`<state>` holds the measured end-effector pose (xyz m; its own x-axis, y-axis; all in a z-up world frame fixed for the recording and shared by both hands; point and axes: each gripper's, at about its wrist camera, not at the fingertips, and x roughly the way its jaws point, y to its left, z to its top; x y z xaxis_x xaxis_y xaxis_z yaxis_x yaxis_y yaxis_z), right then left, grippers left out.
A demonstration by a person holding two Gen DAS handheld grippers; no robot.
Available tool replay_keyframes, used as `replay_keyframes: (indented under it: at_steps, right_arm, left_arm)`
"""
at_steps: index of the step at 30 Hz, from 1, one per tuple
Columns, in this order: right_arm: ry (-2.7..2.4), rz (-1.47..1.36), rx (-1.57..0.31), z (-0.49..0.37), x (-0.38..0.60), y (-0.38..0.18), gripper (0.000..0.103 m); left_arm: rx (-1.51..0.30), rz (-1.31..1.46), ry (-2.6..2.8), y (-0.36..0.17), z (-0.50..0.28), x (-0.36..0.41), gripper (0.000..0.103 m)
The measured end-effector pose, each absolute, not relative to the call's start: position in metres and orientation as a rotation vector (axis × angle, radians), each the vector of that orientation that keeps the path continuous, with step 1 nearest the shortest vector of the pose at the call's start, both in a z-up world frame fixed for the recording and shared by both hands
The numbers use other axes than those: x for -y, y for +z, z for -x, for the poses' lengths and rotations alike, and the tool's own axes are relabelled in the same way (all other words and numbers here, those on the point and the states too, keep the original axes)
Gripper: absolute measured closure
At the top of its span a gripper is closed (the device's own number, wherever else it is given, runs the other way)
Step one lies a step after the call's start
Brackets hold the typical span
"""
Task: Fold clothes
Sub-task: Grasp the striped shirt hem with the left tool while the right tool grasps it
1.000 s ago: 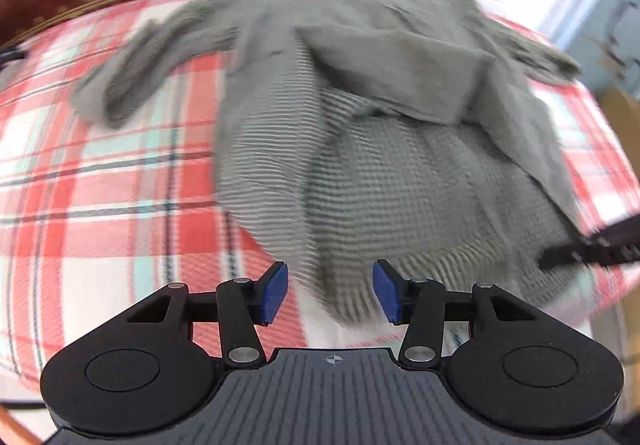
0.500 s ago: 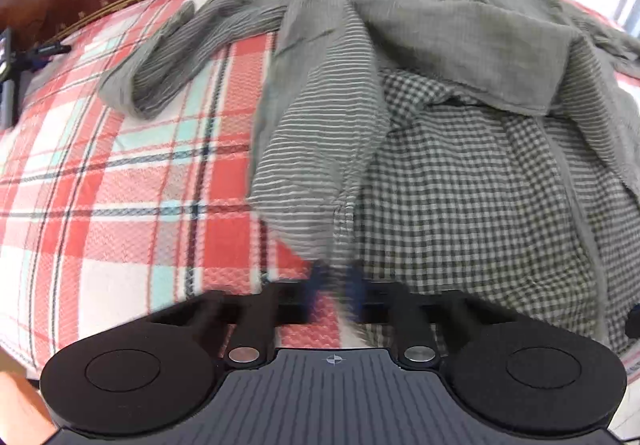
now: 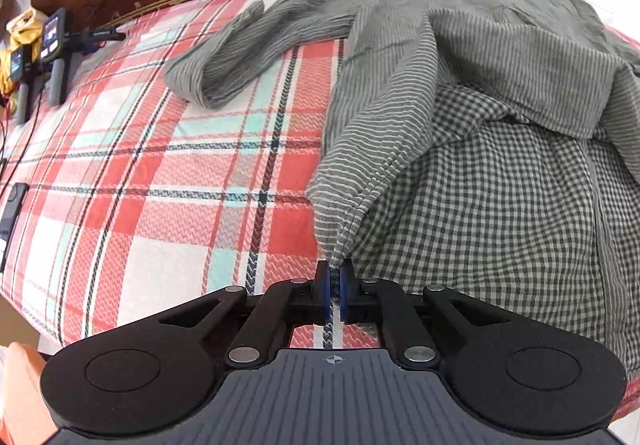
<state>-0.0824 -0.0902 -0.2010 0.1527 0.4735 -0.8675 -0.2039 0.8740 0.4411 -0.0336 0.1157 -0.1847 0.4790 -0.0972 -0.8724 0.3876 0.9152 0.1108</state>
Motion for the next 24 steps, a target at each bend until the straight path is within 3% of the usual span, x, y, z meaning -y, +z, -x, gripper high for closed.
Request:
replay_keyframes:
  at_steps: [10,11,12,24]
  right_arm:
    - [0.526,-0.205,-1.358,0.080,0.073,-0.216,0.077]
    - [0.522,-0.205,-1.356,0.079,0.072,-0.218,0.082]
    - [0.523,-0.202,-1.356,0.079,0.072,-0.217,0.102]
    - [0.486,-0.189,-1.380,0.085,0.095,-0.214,0.103]
  left_arm:
    - [-1.040,-0.316,-0.300,-0.185,0.034,-0.115,0.103]
    - [-1.040,-0.319,-0.301,-0.185,0.034,-0.115,0.103]
    - [-1.040,-0.323,-0.301,-0.186,0.034,-0.115,0.103]
    - [-1.063,-0.353,-0.321,-0.192,0.038,-0.120,0.103]
